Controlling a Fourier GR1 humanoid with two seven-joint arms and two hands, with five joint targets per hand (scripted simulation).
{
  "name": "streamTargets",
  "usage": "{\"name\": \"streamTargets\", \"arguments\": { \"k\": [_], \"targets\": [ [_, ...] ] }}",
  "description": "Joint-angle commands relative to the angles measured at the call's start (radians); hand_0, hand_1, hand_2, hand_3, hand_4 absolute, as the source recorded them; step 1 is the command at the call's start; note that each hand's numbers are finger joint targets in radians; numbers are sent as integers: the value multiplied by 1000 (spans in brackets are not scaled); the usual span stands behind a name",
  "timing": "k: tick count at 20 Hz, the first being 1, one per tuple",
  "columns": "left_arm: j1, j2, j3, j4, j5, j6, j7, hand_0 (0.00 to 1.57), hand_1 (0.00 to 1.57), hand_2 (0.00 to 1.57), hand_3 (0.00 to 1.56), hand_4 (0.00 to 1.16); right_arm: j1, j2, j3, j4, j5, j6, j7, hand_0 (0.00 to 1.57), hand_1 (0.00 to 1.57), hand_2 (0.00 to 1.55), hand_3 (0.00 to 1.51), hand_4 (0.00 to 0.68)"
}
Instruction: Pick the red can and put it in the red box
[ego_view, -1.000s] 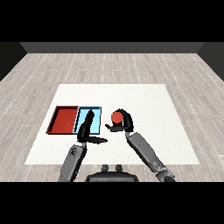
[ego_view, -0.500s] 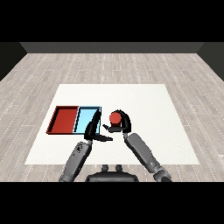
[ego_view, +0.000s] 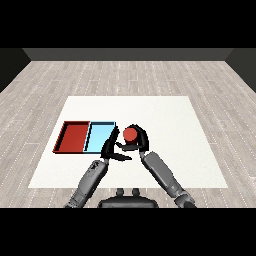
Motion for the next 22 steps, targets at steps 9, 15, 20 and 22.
{"name": "streamTargets", "arguments": {
  "k": [9, 15, 20, 22],
  "targets": [
    [-32, -1, -109, 120, 134, 40, -113, 0, 0, 0, 0, 0, -6, 1, 110, -13, -79, -56, -37, 1460, 1460, 1433, 1371, 625],
    [-119, -1, -109, 152, 157, 54, -79, 0, 0, 0, 0, 0, -79, 1, 87, 41, -131, -58, -41, 1497, 1497, 1450, 1378, 618],
    [-141, -1, -73, 124, 123, 45, -45, 0, 0, 0, 0, 0, -56, 1, 122, 115, -142, -41, -115, 1482, 1482, 1455, 1372, 632],
    [-122, -1, -157, 202, 176, 96, -192, 0, 0, 0, 0, 157, -126, 1, 196, 85, -197, -116, -75, 1476, 1476, 1458, 1371, 642]
  ]
}}
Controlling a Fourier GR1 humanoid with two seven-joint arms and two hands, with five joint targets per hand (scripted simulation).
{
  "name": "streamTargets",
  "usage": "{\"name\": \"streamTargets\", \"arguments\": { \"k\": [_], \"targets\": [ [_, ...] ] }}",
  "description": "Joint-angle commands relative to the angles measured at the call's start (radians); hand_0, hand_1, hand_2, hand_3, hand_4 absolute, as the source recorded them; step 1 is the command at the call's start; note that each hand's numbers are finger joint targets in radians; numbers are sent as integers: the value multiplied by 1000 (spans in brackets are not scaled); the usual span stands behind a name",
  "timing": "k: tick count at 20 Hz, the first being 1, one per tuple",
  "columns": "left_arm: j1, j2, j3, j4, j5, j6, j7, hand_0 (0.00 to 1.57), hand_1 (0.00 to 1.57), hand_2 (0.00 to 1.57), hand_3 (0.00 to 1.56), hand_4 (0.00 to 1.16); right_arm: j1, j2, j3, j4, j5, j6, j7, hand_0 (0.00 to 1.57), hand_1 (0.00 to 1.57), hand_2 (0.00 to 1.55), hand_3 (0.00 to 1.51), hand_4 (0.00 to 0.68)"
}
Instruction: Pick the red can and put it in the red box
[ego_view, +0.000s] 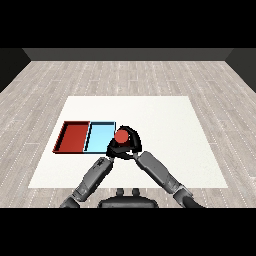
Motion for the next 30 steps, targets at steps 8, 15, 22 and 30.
{"name": "streamTargets", "arguments": {
  "k": [8, 15, 22, 30],
  "targets": [
    [-78, -5, -63, 62, 108, 309, 41, 1571, 1571, 1564, 1486, 988, -9, 3, 110, 8, -57, -81, -35, 1479, 1479, 1455, 1367, 632],
    [-90, -4, -45, 46, 19, 365, 111, 1562, 1562, 1508, 1409, 971, 17, -6, 49, -61, -20, -27, 6, 1499, 1499, 1454, 1380, 606],
    [2, 5, -8, -104, -67, 389, 149, 1571, 1571, 1529, 1427, 966, -45, 3, 35, -10, -90, -14, 0, 1453, 1453, 1440, 1379, 597],
    [-27, -5, -9, -32, -61, 407, 85, 1571, 1571, 1529, 1455, 1118, 24, 3, 35, -56, 56, 1, 60, 0, 0, 0, 0, 0]
  ]
}}
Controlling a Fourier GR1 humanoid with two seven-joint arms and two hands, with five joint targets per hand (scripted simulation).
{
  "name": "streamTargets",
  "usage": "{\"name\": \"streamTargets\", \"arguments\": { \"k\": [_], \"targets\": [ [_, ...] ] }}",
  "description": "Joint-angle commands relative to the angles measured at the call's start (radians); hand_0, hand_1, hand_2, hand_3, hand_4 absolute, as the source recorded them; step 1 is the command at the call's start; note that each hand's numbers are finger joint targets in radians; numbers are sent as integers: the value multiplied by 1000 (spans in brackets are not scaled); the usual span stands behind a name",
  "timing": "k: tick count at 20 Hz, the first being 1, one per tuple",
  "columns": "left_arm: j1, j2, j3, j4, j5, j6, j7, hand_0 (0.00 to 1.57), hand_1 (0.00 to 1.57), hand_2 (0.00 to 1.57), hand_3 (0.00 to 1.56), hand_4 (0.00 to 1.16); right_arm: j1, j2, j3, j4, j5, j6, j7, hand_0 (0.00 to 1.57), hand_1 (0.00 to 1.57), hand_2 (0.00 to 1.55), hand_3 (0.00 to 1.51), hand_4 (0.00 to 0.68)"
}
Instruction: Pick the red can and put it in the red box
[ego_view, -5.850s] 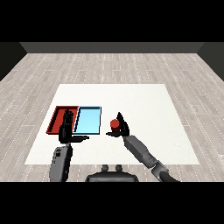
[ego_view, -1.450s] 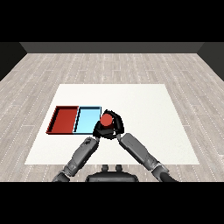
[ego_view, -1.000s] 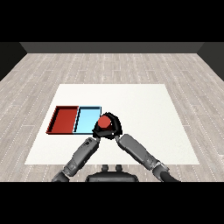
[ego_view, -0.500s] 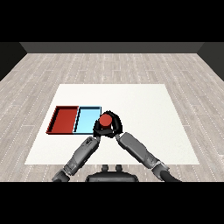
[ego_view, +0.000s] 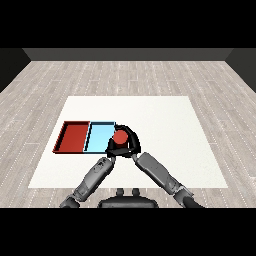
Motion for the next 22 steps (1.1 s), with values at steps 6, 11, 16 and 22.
{"name": "streamTargets", "arguments": {
  "k": [6, 11, 16, 22],
  "targets": [
    [43, -8, -8, -71, -34, 49, 27, 1571, 1571, 1567, 1497, 1135, 34, 7, -7, -60, 90, -24, 58, 0, 0, 0, 0, 0],
    [50, -9, 59, -2, 1, -22, -24, 1571, 1571, 1571, 1507, 1144, 13, 8, -88, -50, 31, 14, 0, 0, 0, 0, 0, 0],
    [68, 26, 73, -40, -51, 3, 22, 1571, 1571, 1571, 1486, 1129, 143, -70, -144, -246, 99, 40, 57, 0, 0, 0, 0, 0],
    [58, 127, 128, -37, -93, 8, 31, 1571, 1571, 1571, 1482, 1130, 282, -238, -254, -478, 37, 119, 82, 0, 0, 0, 0, 0]
  ]
}}
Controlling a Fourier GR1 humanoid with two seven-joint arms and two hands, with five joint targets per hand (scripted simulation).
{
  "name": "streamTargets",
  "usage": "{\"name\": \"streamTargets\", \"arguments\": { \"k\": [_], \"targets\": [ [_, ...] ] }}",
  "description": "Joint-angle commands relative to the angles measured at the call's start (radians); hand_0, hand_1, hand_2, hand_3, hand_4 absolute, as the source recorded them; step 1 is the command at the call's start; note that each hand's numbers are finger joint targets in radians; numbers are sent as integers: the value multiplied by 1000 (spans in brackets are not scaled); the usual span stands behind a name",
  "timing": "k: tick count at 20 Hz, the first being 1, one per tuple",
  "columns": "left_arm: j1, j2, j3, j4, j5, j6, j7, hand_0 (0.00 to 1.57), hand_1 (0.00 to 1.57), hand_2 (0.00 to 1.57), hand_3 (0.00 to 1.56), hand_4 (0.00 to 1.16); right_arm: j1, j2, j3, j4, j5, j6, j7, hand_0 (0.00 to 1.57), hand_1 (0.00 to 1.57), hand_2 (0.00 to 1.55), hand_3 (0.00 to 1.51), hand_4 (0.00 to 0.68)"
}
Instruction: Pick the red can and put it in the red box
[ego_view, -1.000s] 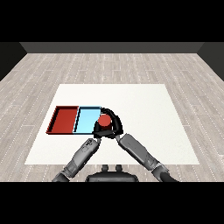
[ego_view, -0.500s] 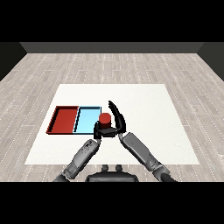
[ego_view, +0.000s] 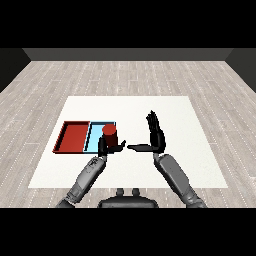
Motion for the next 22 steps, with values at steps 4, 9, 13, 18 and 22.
{"name": "streamTargets", "arguments": {
  "k": [4, 9, 13, 18, 22],
  "targets": [
    [14, 173, 59, -59, -69, 15, 80, 1571, 1571, 1569, 1467, 1130, 268, -157, -134, -141, -88, 102, -47, 0, 0, 0, 0, 0],
    [-72, 283, 167, 62, -77, -28, 131, 1571, 1571, 1549, 1459, 1120, 349, -144, -152, -87, -56, 100, -116, 0, 0, 0, 0, 0],
    [-67, 368, 296, 184, -1, -139, 79, 1571, 1571, 1555, 1462, 1091, 359, -162, -176, -92, -41, 100, -93, 0, 0, 0, 0, 0],
    [-188, 385, 307, 449, -66, -166, 100, 1571, 1571, 1560, 1483, 1091, 347, -174, -210, -36, -22, 91, -54, 0, 0, 0, 0, 0],
    [-306, 373, 333, 710, -105, -170, 68, 1571, 1571, 1565, 1473, 1079, 306, -172, -239, 44, -19, 99, -52, 0, 0, 0, 0, 0]
  ]
}}
